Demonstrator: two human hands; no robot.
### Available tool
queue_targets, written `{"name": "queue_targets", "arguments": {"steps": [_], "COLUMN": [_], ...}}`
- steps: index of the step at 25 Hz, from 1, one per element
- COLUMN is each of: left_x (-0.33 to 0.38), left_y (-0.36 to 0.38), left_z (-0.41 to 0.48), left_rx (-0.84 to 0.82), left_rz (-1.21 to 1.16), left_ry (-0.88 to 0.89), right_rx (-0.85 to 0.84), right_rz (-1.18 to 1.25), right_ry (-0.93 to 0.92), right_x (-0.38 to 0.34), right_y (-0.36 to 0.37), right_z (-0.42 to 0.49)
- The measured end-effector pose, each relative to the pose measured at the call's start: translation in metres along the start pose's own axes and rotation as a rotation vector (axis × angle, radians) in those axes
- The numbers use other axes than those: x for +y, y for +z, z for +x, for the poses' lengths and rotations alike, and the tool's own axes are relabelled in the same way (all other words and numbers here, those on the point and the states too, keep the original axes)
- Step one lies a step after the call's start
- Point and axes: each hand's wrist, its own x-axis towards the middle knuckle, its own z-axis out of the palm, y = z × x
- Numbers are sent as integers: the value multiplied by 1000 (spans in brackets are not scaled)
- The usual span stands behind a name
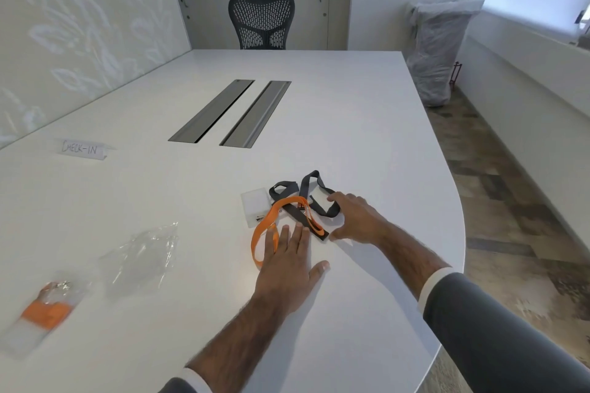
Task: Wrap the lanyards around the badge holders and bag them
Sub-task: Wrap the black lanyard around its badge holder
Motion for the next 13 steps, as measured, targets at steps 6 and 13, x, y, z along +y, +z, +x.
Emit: {"name": "queue_targets", "arguments": {"steps": [6, 13], "left_x": [2, 5], "left_y": [4, -1], "left_z": [-1, -4], "left_rx": [70, 181], "left_rz": [-27, -17], "left_ry": [-37, -115], "right_rx": [-17, 59], "right_rz": [-24, 181], "right_ry": [-20, -2], "right_x": [-5, -10], "right_y": [0, -4], "right_z": [-3, -10]}}
